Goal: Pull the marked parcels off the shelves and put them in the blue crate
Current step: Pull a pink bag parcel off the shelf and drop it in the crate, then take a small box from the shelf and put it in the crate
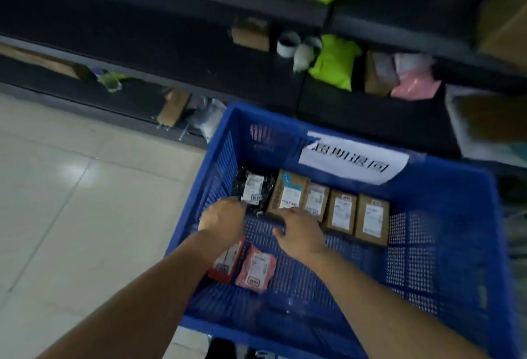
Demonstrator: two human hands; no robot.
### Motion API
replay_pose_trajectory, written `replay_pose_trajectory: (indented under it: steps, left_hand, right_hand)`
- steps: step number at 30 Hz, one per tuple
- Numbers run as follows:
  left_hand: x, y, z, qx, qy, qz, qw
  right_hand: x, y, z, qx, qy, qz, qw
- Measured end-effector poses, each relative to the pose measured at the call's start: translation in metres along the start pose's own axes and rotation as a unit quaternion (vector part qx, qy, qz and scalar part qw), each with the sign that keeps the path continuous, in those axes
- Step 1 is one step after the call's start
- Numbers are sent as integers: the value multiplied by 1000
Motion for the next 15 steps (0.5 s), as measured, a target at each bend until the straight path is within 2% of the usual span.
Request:
replay_pose_trajectory:
  steps: [3, 8, 15]
  left_hand:
    - [18, 0, 61, -39, 48, 3, 998]
    - [51, -13, 150, -34, 114, 28, 992]
    - [92, -58, 253, -58, 216, 69, 972]
  right_hand:
    - [6, -32, 52, 13, 34, 48, 998]
    - [19, -96, 128, 31, 95, 128, 987]
    - [30, -201, 205, 73, 151, 221, 961]
Point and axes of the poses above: each hand's wrist, its own x-axis away from the middle knuckle, its own z-axis out of the back of the hand, y = z × x, the point moved 1 cm from there along -x, towards the middle knuckle, and after that the axes turned 15 degrees about y, right-handed, at the moved point
